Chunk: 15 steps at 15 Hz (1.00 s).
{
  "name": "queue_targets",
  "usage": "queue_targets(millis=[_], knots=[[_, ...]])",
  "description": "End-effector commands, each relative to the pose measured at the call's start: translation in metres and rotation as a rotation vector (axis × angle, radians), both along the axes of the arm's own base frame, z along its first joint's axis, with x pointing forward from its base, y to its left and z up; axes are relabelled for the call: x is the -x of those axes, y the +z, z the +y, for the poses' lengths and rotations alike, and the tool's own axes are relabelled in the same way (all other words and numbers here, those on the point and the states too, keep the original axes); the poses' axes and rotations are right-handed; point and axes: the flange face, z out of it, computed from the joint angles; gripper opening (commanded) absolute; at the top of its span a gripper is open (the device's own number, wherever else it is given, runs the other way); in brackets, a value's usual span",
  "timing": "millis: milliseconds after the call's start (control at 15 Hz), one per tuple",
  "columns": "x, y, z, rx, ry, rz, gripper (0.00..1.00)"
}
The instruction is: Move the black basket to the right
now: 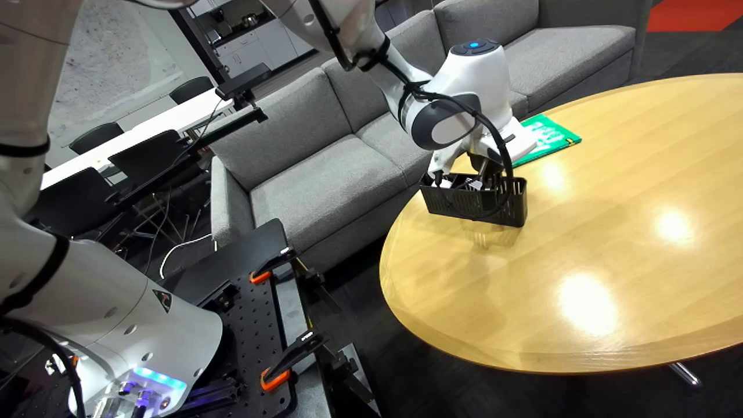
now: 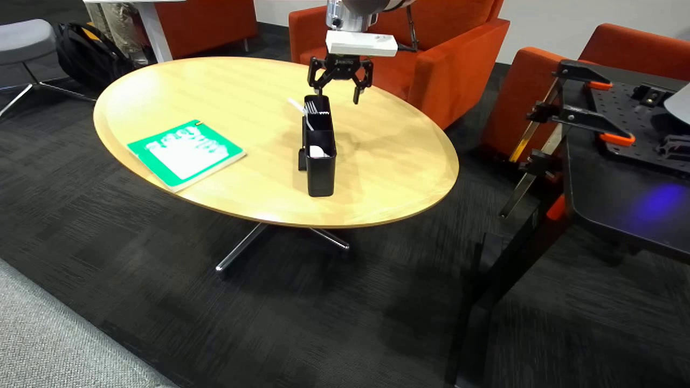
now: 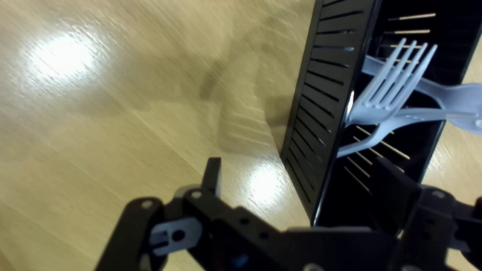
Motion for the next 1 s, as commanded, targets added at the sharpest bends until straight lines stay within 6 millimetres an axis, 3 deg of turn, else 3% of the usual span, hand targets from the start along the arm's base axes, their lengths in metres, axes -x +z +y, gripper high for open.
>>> queue_targets(millis=[0,67,133,267,800,933], knots=[[-0.011,-0.010,0.004,-0.004,-0.031,-0.009,1.00],[-0.013,-0.013,0.004,-0.002,-0.033,-0.009,1.00],[-0.014,-0.016,0.005,-0.004,-0.034,-0.009,0.75],[-0.017,-0.020,0.005,-0.003,-0.036,-0.011,0.68],[-0.023,-0.025,0.010,0.007,-0.047,-0.013,0.05],[-0.023,-0.023,0.012,0.012,-0.053,-0.009,0.00]])
